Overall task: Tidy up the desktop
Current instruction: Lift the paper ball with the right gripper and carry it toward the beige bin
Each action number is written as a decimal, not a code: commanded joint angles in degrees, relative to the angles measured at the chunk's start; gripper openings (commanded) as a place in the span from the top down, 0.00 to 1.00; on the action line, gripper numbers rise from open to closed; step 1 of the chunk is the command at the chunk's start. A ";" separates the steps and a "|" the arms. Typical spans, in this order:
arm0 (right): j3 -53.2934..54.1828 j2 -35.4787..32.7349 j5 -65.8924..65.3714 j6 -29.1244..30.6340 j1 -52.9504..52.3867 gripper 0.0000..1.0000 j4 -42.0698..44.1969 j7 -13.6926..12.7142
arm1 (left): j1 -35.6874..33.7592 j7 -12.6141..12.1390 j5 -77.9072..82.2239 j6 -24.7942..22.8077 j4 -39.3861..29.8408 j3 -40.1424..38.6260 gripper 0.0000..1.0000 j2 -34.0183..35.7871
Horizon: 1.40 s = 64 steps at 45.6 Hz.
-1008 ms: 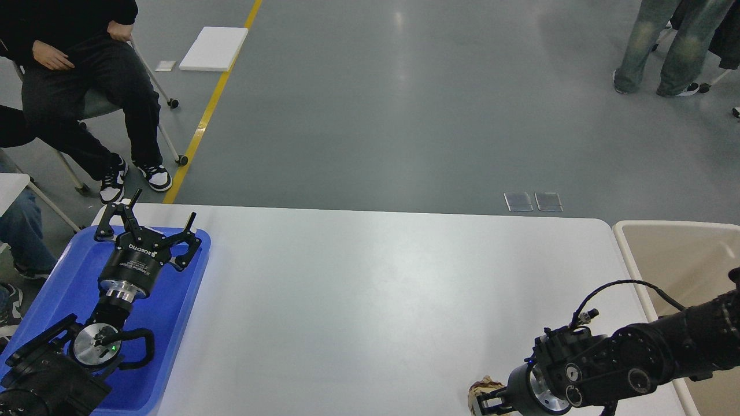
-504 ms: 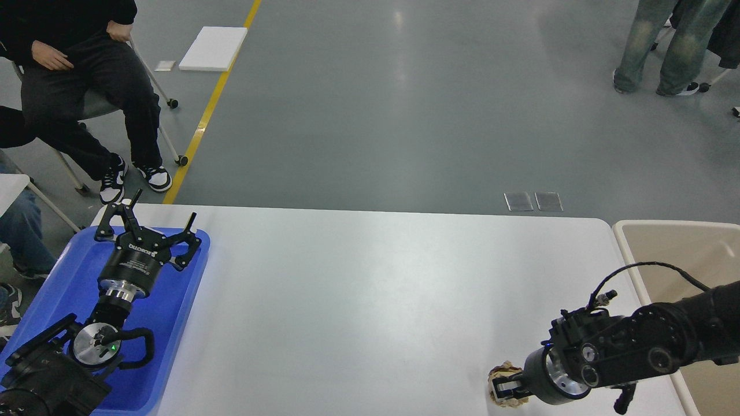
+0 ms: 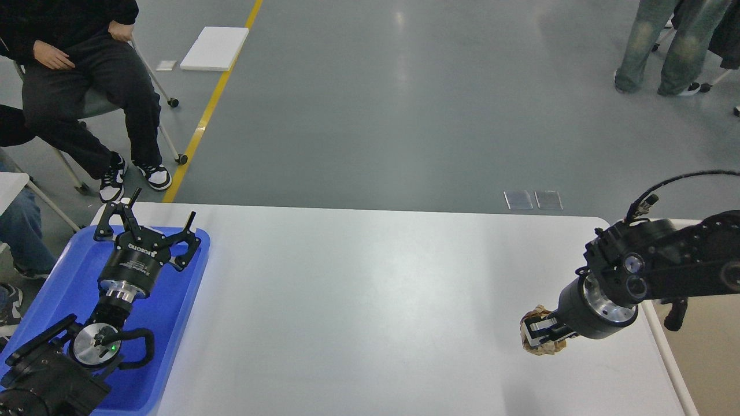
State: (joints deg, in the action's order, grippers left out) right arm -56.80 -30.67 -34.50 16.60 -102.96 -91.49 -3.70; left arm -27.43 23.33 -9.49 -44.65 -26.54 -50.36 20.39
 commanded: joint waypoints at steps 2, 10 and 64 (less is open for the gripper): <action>-1.91 -4.92 0.92 10.46 -14.37 1.00 -2.20 0.01 | 0.01 -0.04 0.00 0.00 0.00 0.00 0.01 0.00; -3.76 -5.02 1.89 15.65 -22.01 1.00 -2.29 0.01 | 0.01 -0.04 0.00 0.00 0.00 0.00 0.01 0.00; -17.03 -11.52 2.68 20.32 -38.72 1.00 2.54 -0.08 | 0.01 -0.04 0.00 0.00 0.00 0.00 0.01 0.00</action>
State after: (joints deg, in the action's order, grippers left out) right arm -67.70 -38.77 -31.88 38.85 -142.85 -92.21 -3.76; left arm -27.42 23.37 -9.49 -44.65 -26.54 -50.36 20.39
